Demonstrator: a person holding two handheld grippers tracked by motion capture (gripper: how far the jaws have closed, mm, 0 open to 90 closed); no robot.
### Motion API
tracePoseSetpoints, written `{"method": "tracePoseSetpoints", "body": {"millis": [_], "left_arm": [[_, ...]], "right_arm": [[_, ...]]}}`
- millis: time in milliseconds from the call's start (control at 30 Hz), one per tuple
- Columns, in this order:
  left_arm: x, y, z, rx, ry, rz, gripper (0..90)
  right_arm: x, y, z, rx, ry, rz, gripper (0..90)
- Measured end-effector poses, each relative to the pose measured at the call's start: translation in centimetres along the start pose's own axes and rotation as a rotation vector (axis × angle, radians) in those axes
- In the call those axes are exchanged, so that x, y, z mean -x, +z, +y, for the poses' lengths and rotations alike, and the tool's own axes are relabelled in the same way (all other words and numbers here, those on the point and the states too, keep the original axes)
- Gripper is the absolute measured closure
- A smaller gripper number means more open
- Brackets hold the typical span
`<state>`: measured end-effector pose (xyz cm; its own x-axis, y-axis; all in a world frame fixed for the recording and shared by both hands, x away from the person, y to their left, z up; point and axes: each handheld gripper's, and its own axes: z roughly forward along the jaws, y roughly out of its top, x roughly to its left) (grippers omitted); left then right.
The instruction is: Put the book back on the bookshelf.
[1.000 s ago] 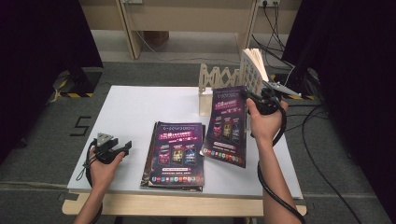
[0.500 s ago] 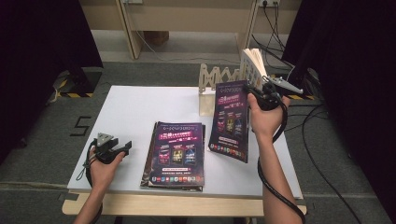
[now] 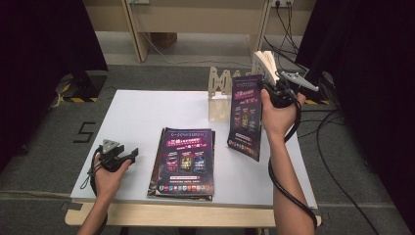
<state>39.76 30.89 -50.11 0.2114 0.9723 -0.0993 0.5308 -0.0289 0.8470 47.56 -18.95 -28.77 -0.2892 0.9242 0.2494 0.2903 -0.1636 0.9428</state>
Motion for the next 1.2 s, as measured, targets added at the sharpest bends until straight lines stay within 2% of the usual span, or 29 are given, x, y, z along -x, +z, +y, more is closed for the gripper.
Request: {"method": "tracePoseSetpoints", "body": {"millis": [333, 500, 1200], "left_arm": [[0.0, 0.0, 0.0, -0.003, 0.005, 0.002, 36.3], [0.0, 0.0, 0.0, -0.006, 0.008, 0.000, 36.3], [0.1, 0.0, 0.0, -0.005, 0.018, 0.002, 36.3]], "right_arm": [[-0.2, 1.4, 0.8, 0.014, -0.003, -0.031, 85.0], [-0.4, 2.0, 1.3, 0.032, -0.025, -0.052, 85.0], [-0.7, 4.9, 2.9, 0.072, -0.023, -0.071, 85.0]]}}
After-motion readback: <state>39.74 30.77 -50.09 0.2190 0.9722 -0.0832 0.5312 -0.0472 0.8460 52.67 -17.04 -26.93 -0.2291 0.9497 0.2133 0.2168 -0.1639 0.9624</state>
